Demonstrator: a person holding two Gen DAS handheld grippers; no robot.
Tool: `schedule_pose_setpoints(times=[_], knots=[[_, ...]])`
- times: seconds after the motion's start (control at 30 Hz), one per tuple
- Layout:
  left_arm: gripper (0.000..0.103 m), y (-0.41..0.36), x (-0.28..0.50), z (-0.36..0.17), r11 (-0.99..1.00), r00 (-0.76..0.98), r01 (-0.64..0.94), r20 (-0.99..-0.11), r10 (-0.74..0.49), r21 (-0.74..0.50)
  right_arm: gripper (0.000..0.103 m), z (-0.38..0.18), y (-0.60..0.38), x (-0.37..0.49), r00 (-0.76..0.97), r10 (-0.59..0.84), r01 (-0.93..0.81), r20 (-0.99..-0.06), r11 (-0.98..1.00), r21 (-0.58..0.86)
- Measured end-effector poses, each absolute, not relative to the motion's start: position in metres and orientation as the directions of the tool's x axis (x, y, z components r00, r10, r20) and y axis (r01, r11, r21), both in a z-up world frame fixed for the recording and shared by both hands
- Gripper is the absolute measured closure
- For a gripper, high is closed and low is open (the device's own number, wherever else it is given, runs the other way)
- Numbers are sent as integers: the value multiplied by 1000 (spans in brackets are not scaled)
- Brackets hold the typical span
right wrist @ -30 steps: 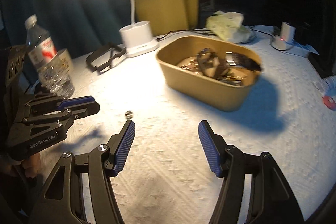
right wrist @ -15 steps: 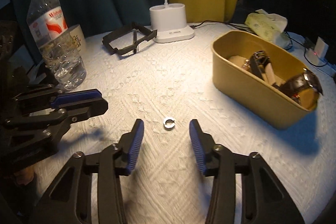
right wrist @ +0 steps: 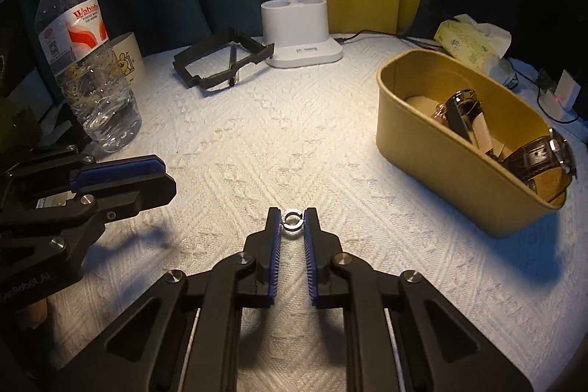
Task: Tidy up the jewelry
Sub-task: 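Close the right tool on the small silver ring on the cloth, then carry the earring and ring over the tan box and open both tools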
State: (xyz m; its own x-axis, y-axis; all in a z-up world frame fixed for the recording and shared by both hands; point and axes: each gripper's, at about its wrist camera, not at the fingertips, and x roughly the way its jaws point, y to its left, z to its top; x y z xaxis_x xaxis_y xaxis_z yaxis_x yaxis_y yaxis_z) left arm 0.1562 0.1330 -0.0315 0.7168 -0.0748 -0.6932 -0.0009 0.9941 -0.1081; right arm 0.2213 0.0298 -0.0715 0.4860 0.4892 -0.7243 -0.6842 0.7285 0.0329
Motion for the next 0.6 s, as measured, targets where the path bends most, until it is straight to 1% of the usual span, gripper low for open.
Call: schedule_pose_setpoints(times=[0.6], knots=[[88, 82, 161, -5, 998, 746, 53, -663, -67, -40, 91, -35, -38, 212, 584, 513, -623, -629, 780, 58]])
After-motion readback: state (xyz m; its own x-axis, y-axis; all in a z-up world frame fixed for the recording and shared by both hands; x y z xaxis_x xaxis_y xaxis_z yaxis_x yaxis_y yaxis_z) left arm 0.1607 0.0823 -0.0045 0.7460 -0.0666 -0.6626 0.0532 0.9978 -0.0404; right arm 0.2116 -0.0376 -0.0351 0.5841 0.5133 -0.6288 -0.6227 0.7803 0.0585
